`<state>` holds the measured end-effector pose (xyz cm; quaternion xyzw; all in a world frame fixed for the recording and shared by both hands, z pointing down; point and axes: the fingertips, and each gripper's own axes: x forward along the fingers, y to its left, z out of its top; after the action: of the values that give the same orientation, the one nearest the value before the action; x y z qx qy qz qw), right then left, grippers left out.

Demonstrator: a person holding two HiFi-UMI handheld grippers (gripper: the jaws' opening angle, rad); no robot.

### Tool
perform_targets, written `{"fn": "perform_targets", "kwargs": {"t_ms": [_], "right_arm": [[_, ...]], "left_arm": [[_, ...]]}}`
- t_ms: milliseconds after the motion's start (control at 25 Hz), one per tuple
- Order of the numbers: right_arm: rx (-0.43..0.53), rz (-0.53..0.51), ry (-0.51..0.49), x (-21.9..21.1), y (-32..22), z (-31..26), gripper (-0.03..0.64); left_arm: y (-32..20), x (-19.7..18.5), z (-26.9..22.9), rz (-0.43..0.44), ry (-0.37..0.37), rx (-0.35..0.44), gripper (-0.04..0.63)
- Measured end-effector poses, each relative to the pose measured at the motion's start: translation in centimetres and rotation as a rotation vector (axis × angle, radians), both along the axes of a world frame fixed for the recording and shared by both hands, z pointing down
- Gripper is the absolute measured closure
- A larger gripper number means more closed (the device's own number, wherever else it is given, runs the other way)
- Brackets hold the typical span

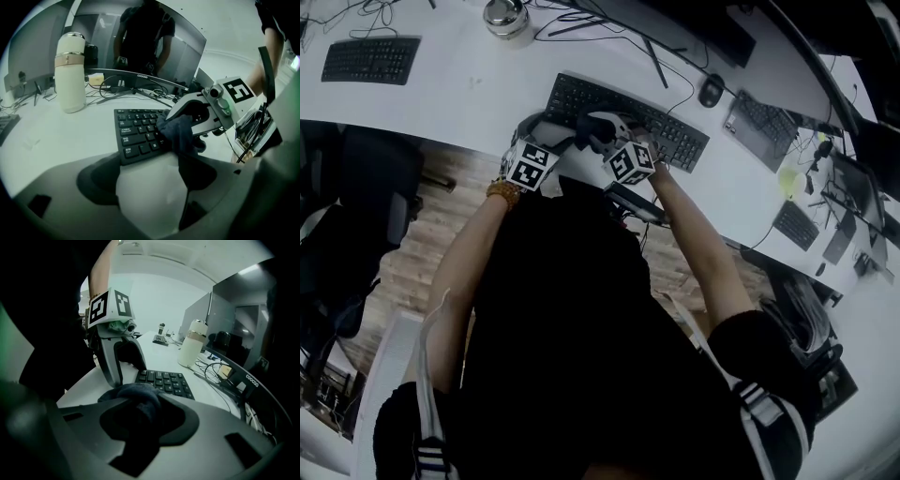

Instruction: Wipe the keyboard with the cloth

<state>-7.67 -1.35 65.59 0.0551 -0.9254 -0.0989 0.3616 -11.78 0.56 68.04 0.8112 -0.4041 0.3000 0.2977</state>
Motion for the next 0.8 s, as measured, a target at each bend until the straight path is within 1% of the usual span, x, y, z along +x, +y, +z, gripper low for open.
{"fn": "perform_targets", "kwargs": {"t_ms": [240,800], "right_arm": [[-0.008,-0.036,0.014,-1.4,0.1,0.2,0.523],[-0.013,-0.1,0.041,-1.8,0.1,0.1,0.525]], "left_arm": [[0.0,-0.1,-0.1,0.005,0.014,-0.002,0.215],[0.0,-0.1,-0.3,0.016,0.05,-0.025,0.215]]}}
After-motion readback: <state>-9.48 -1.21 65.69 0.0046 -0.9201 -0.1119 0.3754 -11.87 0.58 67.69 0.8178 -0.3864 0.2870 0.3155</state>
